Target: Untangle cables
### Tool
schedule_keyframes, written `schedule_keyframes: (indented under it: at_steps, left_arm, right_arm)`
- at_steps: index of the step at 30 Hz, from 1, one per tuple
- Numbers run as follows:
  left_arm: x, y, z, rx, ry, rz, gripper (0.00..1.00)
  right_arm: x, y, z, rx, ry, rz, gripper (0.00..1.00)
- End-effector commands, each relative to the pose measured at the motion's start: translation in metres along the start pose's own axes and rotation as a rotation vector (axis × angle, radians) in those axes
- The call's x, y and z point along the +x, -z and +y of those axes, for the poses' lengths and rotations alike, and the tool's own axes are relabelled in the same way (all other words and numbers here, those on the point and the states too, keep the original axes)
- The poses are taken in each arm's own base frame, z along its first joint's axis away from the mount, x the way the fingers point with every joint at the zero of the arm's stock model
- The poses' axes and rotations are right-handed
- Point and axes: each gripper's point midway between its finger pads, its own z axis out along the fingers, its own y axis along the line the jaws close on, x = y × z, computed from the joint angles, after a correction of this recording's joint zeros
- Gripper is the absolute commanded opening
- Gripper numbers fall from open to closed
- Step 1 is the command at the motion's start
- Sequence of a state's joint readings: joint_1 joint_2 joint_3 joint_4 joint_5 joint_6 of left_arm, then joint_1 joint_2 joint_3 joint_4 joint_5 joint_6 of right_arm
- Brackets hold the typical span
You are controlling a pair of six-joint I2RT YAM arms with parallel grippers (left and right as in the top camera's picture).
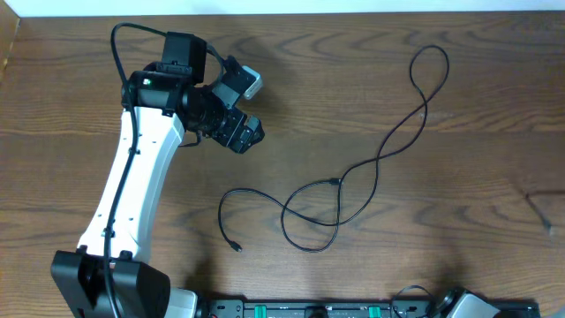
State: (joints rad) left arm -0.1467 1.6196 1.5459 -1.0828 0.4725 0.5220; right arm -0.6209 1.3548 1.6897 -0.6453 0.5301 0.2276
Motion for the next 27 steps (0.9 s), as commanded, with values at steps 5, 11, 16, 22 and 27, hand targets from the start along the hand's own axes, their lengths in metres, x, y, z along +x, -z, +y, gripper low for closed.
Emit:
schedule_keyframes:
  at_steps: [5, 11, 16, 22, 27]
  left_arm:
    - [0.001, 0.001, -0.002, 0.012, -0.003, -0.003, 0.87]
    - [0.002, 0.001, -0.003, 0.014, -0.002, 0.001, 0.88]
    - [0.002, 0.001, -0.003, 0.014, -0.002, 0.0, 0.88]
    - [0.003, 0.001, -0.003, 0.015, -0.001, 0.003, 0.87]
    - [0.003, 0.001, -0.003, 0.015, 0.0, 0.003, 0.87]
  right_arm:
    - [-0.021, -0.033, -0.008, 0.015, 0.035, -0.073, 0.01]
    - [-0.001, -0.065, -0.015, 0.001, 0.01, -0.003, 0.01]
    - [0.045, -0.093, -0.015, 0.015, -0.015, 0.148, 0.01]
    - [0.096, -0.107, -0.016, 0.047, -0.037, 0.316, 0.01]
    - [0.148, -0.119, -0.015, 0.065, -0.006, 0.486, 0.02]
